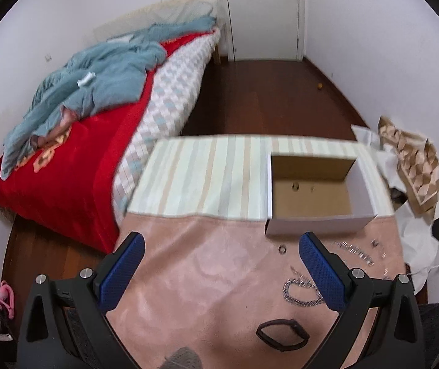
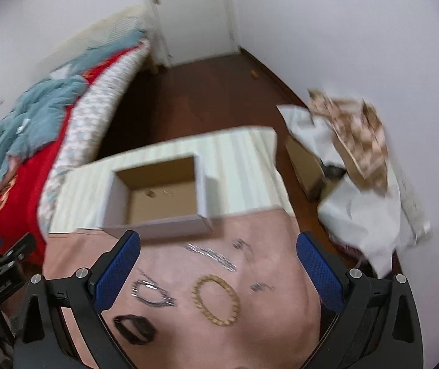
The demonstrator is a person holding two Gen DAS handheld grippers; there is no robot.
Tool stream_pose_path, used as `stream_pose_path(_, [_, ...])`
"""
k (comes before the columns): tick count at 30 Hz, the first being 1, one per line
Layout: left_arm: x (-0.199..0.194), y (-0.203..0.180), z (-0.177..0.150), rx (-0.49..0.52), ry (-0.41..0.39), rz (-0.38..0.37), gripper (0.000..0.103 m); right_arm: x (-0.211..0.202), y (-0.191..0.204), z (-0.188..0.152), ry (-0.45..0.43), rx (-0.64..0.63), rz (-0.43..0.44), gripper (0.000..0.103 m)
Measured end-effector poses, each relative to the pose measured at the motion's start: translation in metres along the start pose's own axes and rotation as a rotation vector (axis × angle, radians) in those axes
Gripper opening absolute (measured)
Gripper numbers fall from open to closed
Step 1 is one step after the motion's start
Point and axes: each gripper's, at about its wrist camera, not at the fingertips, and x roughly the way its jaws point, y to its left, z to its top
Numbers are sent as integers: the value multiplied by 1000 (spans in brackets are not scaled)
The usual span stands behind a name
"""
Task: Organize jewelry
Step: 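Raise the left gripper out of the box and back over the table, then grasp the second black ring with the left gripper while the right gripper grasps a silver necklace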
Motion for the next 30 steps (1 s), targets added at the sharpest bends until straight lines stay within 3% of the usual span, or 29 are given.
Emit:
stream_pose_path(2, [17,-4,-8,7,34,8,103,19,-18,-6,42,37,-13,93])
stream_pose_path(4, [33,-8,-16,16,67,28,103,40,-34,-13,90,65,-29,68])
stream_pose_path(7, [54,-13,-24,30,107,44,103,67,-51,-27,157,94,-33,58])
stream_pose_path(14, [91,-20,-33,59,181,63,103,105,-57,-46,225,81,-9,49])
stream_pose_path(20, [109,-18,-26,54,203,69,103,129,-20,-27,209,-8,63,46])
stream_pose_path(24, [117,-8,-22,32,217,77,103,138,8,-28,244,-79,117,42])
stream_pose_path(30, [130,-2,-22,26,247,80,103,157,24,-41,311,-164,65,43])
